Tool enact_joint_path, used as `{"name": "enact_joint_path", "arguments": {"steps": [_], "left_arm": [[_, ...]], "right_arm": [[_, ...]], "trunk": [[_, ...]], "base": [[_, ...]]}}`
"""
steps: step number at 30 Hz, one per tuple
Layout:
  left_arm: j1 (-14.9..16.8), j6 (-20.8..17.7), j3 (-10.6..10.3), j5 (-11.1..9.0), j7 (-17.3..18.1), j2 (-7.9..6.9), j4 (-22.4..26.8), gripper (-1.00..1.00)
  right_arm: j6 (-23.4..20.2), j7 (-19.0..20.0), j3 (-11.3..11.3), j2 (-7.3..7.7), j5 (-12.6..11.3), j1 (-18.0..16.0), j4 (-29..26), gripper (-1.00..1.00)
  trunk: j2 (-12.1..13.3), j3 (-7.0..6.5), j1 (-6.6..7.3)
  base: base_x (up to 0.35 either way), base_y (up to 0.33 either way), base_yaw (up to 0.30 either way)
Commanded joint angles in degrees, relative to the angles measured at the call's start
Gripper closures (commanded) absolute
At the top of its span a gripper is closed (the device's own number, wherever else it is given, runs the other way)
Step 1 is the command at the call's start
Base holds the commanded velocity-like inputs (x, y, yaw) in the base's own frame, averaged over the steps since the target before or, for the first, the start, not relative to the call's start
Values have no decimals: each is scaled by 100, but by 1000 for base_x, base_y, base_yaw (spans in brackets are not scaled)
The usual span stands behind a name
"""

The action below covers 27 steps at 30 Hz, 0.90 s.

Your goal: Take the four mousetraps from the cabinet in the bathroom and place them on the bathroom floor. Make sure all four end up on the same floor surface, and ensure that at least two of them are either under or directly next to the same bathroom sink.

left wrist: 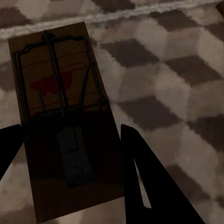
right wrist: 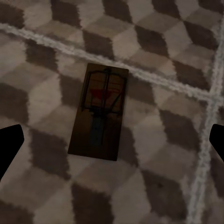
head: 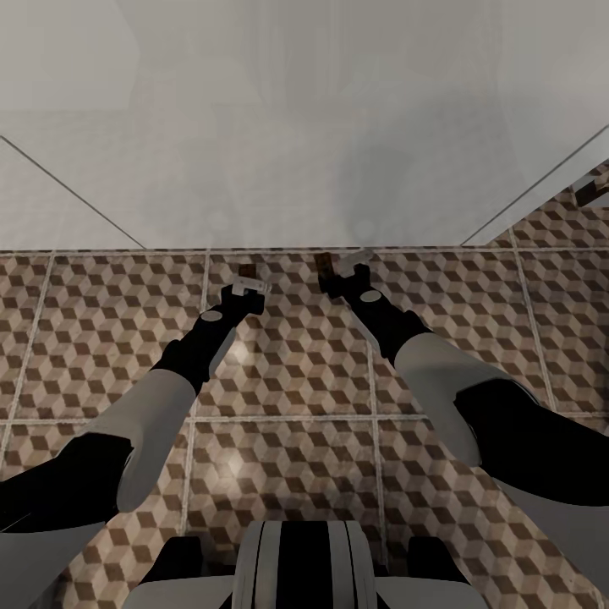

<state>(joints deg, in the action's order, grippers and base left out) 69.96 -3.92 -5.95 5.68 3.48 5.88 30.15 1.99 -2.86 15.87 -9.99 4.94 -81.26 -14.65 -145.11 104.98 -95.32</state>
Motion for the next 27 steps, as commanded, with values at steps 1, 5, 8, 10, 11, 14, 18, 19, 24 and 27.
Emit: {"name": "enact_joint_path", "arguments": {"steps": [1,5,8,10,11,14,18,19,24,27], "left_arm": [[0,-29,6,74,4,1,14,100],[0,-29,8,74,4,1,16,100],[0,-29,8,74,4,1,13,100],[0,-29,9,74,4,1,11,100],[0,-29,10,74,4,1,10,100],[0,-29,7,79,3,1,9,100],[0,-29,7,83,1,1,9,100],[0,-29,7,86,0,1,9,100],[0,-29,6,95,-4,1,13,-100],[0,-29,6,98,-5,1,15,-100]], "right_arm": [[15,-30,10,-1,51,-4,10,-100],[24,-30,9,-1,54,-4,29,-100],[28,-30,8,-1,55,-4,41,-100],[28,-30,9,-1,54,-4,44,-100],[29,-30,9,-1,53,-4,46,-100],[29,-30,6,-1,54,-4,49,-100],[29,-30,6,-1,53,-4,49,-100],[29,-30,5,-1,52,-4,50,-100],[31,-30,4,-1,55,-4,50,-100],[31,-30,4,-1,52,-4,50,-100]], "trunk": [[-1,3,1],[-1,3,1],[-1,3,1],[-1,3,1],[-1,3,1],[-1,3,1],[-1,3,1],[-1,3,1],[-1,3,1],[-1,3,1]], "base": [[0,0,0],[0,0,0],[0,0,0],[0,0,0],[0,0,0],[0,0,0],[0,0,0],[0,0,0],[0,0,0],[0,0,0]]}}
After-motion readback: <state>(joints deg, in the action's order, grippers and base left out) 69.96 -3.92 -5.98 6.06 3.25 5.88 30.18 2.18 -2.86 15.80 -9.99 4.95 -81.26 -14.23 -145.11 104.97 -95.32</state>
